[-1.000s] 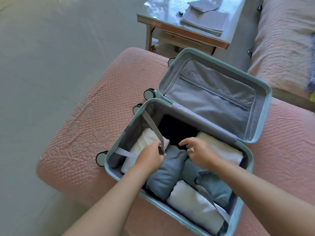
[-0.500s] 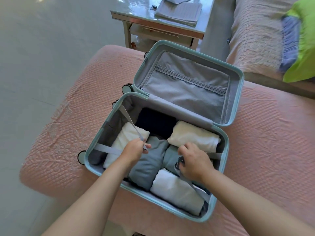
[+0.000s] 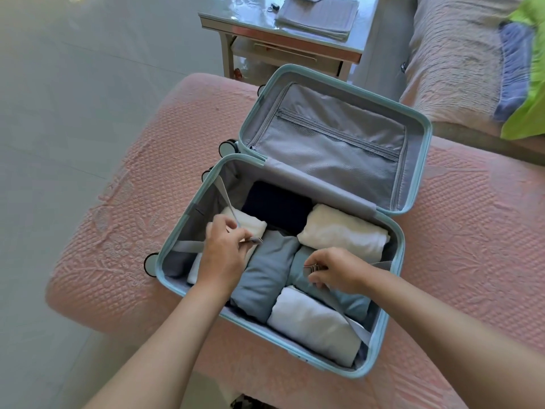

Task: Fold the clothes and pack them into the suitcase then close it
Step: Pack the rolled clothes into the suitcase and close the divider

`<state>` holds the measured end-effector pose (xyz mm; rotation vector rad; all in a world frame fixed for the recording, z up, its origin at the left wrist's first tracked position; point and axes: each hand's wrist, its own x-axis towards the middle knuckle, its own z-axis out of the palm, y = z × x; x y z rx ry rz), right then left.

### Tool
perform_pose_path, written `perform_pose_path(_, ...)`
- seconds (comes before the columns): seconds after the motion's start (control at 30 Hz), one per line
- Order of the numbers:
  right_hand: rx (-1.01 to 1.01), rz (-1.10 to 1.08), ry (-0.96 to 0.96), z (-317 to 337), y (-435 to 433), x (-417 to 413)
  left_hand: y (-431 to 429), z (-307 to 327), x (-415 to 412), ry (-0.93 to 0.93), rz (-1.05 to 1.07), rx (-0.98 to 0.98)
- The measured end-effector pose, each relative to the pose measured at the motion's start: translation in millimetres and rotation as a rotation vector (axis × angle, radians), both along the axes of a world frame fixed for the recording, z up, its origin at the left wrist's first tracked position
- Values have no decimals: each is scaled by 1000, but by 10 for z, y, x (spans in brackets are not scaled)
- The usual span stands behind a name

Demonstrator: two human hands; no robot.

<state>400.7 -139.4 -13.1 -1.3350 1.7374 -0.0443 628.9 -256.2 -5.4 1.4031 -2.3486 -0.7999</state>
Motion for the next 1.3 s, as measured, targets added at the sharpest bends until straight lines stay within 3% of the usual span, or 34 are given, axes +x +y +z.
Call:
perform_pose_path(0.07,-7,-31,20,5,-27,-27,-34,-45,-6,-51,-67,-153)
perform_pose_path(0.17,-174,-60,129,-37,-56,-27,-154,-23,-121,-35,-281,-117)
perform_pose_path(0.23,-202,-232,-68,-13,-101,27,-233,2,-191,-71,-368,35)
perform_pose_path(0.3,-107,-452,-356,32,-145,81,-269,22,-269,-133,-378,162)
perform_pose_path(0.37,-90,-543,-464,27,-187,110,-253,11,-352,-168,-344,270)
perform_pose_path(0.63,-90,-634,-645,3,-305,302,-54,-168,-443,-122,-271,491)
perform_pose_path(0.97,-13,-637,-664,-33,-303,269,-119,-150,-555,-134,-352,464)
perform_pose_path(1.3,-11,-667,-709,-128,-328,191,-111,-259,-560,43,-245,577)
